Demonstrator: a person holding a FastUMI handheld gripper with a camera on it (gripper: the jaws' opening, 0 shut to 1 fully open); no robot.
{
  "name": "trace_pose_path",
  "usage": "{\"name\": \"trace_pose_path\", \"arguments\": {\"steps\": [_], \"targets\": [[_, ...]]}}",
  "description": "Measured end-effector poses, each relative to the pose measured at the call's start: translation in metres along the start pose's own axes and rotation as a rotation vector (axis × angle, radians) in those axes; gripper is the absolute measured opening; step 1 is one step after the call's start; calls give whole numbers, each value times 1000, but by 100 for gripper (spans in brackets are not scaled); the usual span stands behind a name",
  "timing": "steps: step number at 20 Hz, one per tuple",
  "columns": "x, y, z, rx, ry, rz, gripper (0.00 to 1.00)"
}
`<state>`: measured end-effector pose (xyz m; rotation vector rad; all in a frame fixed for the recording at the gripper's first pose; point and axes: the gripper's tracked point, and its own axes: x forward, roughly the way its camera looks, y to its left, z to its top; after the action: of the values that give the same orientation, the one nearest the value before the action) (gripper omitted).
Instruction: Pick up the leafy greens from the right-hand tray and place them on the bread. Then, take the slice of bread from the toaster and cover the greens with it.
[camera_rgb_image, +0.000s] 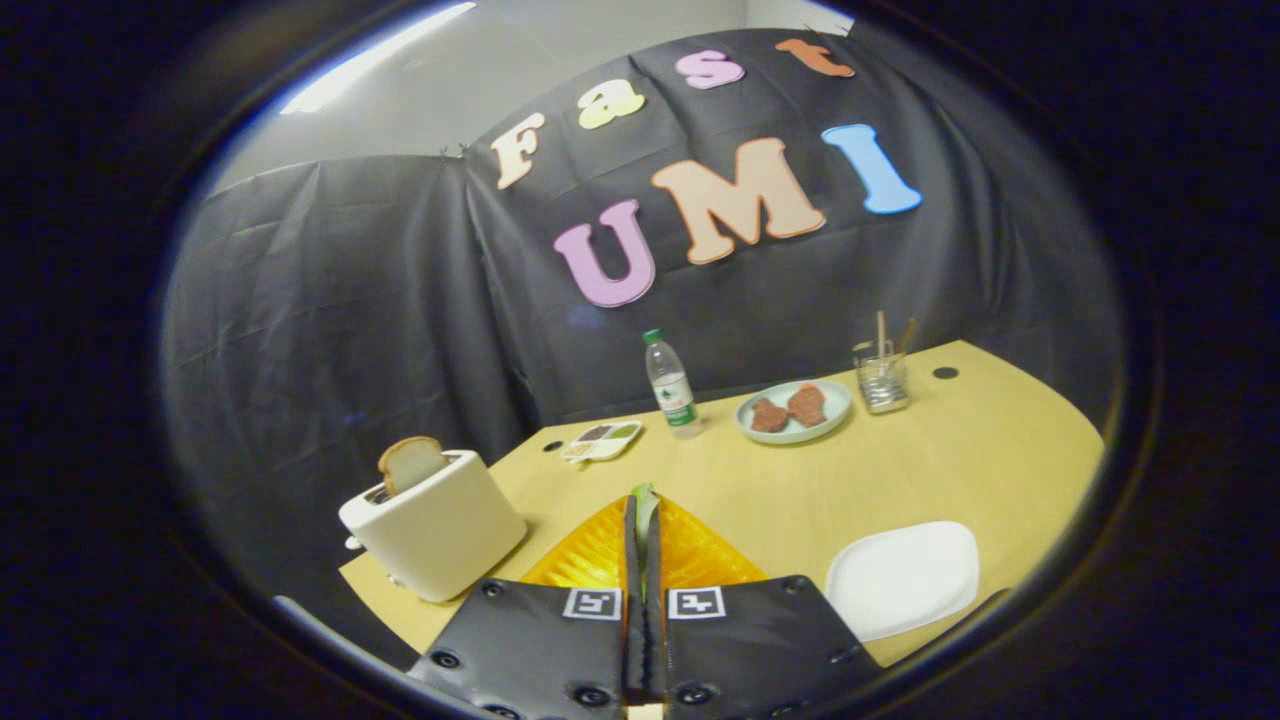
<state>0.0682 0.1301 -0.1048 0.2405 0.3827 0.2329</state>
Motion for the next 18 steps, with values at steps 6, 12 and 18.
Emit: {"name": "trace_pose_path", "arguments": {"steps": [6,12,18], "targets": [[25,67,-20,38,59,112,3],[41,68,-43,37,127,74,3],[47,-13,-78,-44,235,-155,3]]}}
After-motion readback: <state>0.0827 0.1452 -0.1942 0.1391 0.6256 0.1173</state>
